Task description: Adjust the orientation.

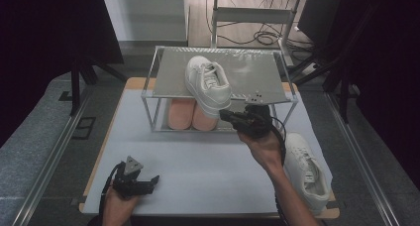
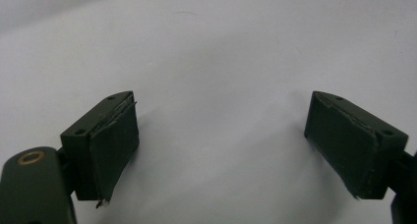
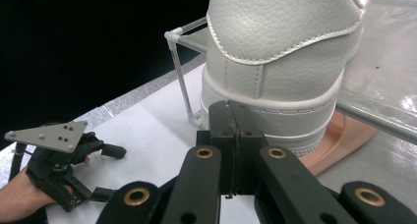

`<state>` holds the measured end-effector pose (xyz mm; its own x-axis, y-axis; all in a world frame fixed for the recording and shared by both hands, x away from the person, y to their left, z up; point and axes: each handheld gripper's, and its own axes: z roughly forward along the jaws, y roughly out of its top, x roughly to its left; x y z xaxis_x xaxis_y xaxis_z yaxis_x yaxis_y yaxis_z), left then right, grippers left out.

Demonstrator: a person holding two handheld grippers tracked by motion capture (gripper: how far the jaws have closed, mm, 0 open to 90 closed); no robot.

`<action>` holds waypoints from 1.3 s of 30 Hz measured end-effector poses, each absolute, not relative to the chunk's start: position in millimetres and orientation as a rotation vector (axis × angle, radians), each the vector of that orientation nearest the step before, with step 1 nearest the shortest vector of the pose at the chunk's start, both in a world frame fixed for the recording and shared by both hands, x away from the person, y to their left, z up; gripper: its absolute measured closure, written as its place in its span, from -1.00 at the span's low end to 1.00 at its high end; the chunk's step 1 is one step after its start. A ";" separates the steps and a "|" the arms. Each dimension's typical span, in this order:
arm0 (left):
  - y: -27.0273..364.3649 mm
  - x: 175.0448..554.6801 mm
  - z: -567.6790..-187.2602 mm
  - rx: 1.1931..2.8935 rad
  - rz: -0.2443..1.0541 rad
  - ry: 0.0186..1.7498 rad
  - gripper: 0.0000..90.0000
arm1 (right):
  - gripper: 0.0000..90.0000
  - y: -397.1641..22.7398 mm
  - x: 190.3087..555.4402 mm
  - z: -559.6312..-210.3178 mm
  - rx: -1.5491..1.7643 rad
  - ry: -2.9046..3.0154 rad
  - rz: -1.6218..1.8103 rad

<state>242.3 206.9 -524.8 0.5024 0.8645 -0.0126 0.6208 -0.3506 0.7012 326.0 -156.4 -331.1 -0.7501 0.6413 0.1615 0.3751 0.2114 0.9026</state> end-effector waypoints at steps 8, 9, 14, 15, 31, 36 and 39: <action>206.9 242.2 -524.9 2.093 0.482 1.212 -0.70 | 1.00 -141.0 340.4 -334.1 0.968 2.250 1.550; 206.8 242.2 -524.9 2.093 0.482 1.212 -0.70 | 1.00 -139.1 342.4 -334.5 0.966 2.249 1.551; 206.7 242.2 -524.9 2.090 0.481 1.212 -0.70 | 1.00 -130.1 351.0 -335.6 0.965 2.252 1.545; 206.7 242.2 -524.9 2.090 0.481 1.212 -0.70 | 1.00 -128.4 352.7 -335.6 0.965 2.250 1.546; 206.8 242.3 -525.0 2.090 0.481 1.211 -0.70 | 1.00 -97.8 381.1 -339.0 0.959 2.273 1.525; 206.7 242.2 -525.0 2.090 0.481 1.212 -0.70 | 1.00 -89.7 385.6 -340.5 0.956 2.272 1.538; 206.8 242.2 -524.9 2.091 0.482 1.212 -0.70 | 1.00 -83.5 388.1 -340.8 0.956 2.274 1.535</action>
<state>242.2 206.8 -524.9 0.5015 0.8650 -0.0129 0.6202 -0.3491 0.7025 388.1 -83.5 -340.8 -0.7588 0.6314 0.1596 0.3844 0.2363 0.8924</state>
